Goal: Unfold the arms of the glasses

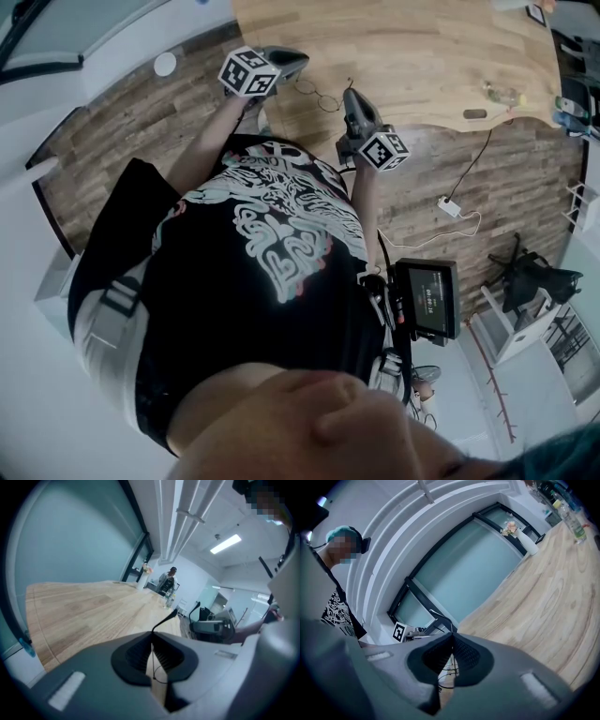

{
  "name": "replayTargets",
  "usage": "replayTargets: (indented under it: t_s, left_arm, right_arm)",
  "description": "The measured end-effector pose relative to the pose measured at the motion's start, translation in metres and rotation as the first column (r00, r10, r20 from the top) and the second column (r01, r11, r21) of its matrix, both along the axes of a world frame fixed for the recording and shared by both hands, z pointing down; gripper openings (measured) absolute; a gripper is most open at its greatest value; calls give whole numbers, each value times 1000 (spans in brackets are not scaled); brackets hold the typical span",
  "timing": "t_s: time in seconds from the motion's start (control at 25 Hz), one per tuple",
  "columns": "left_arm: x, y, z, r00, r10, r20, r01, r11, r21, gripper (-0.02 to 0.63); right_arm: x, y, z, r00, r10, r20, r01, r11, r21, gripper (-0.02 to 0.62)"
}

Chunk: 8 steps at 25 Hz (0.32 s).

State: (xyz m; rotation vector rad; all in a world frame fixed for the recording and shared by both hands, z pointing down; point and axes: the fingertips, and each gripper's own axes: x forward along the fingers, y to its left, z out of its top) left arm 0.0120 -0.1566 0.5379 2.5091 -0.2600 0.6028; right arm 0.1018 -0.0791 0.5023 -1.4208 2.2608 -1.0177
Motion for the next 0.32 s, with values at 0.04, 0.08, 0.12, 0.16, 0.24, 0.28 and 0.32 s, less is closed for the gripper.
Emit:
replayTargets:
  t_s: [0.04, 0.08, 0.12, 0.16, 0.24, 0.28, 0.32]
  left_arm:
    - [0, -1, 0, 1000, 0, -1, 0, 1000, 0, 0]
    - [1, -1, 0, 1000, 1, -1, -1, 1000, -1, 0]
    - [1, -1, 0, 1000, 1, -1, -1, 1000, -1, 0]
    - [1, 0, 1, 1000, 3, 0, -3, 1000, -2, 0]
    - [1, 2, 2, 1000, 7, -1, -7, 1000, -3, -1]
    - [1, 3, 2, 1000, 10, -2, -10, 1000, -2, 0]
    - [1, 4, 3, 1000, 12, -3, -12, 1000, -2, 0]
  right_arm:
    - [0, 0, 0, 1000, 0, 0, 0, 1000, -2, 2]
    - [0, -1, 0, 1000, 1, -1, -1, 1000, -4, 2]
    - [0, -1, 1, 1000, 1, 1, -1, 1000, -5, 2]
    - [0, 0, 1, 1000, 1, 3, -1, 1000, -7, 2]
    - [0, 1, 2, 1000, 3, 3, -3, 1000, -8, 2]
    - [1, 2, 4, 1000, 4, 3, -4, 1000, -8, 2]
    - [1, 3, 5, 1000, 5, 3, -5, 1000, -8, 2]
